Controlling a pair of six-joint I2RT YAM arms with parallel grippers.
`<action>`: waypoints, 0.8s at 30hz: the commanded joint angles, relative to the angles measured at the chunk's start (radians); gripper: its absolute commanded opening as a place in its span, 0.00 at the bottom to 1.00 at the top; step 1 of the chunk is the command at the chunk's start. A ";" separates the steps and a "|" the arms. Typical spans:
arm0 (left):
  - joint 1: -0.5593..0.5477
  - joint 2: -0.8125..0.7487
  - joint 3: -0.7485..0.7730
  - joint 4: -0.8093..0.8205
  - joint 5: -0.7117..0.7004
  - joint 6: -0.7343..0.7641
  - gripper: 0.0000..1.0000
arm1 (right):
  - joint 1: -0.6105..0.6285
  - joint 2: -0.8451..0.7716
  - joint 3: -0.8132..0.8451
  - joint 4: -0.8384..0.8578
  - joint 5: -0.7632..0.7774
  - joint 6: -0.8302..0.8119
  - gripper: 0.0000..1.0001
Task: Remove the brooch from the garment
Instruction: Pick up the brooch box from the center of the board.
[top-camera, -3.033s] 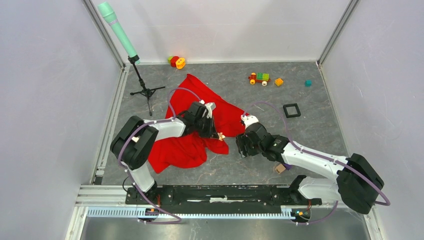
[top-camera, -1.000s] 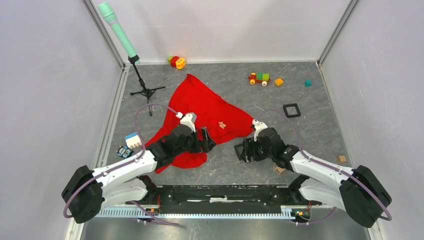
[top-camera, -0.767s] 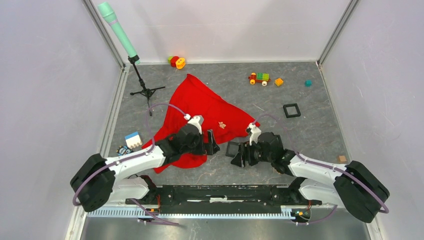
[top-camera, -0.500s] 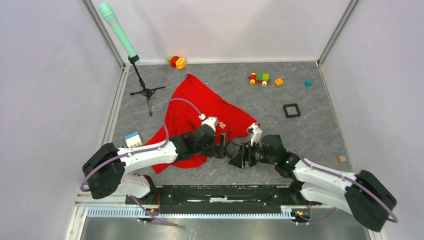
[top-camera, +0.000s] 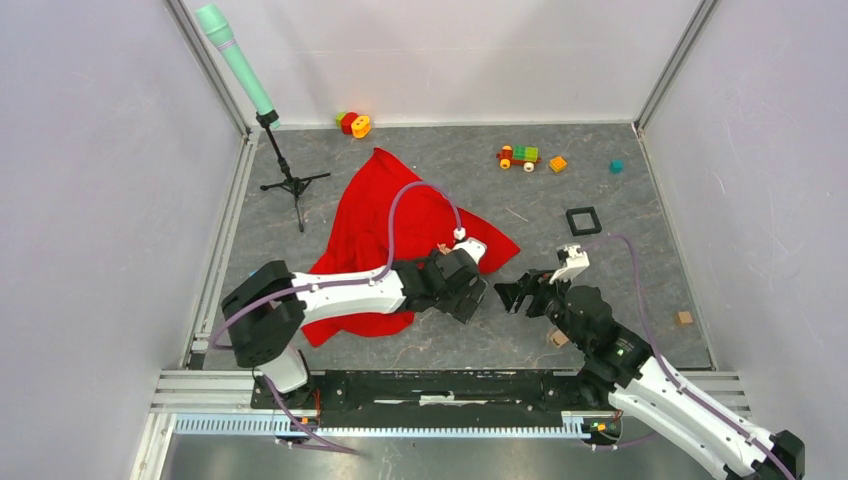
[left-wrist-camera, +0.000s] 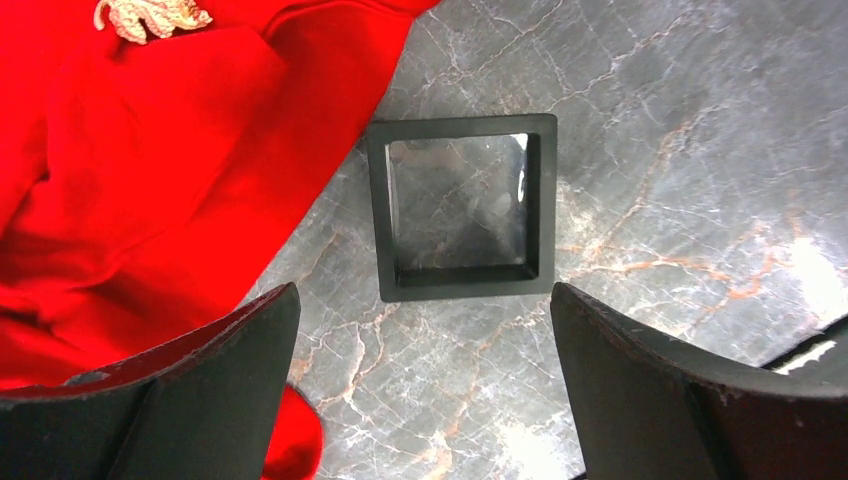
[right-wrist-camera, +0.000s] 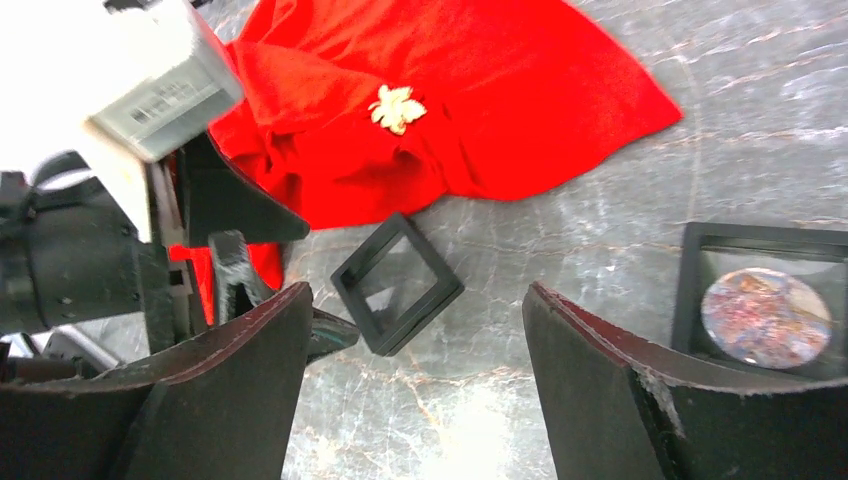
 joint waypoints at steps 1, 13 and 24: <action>0.000 0.071 0.102 -0.068 -0.025 0.106 1.00 | -0.002 -0.057 -0.004 -0.072 0.127 -0.015 0.82; 0.031 0.177 0.188 -0.097 0.131 0.125 1.00 | -0.002 -0.059 -0.006 -0.087 0.113 -0.016 0.82; 0.062 0.212 0.206 -0.089 0.184 0.116 0.99 | -0.002 -0.048 -0.001 -0.087 0.103 -0.023 0.82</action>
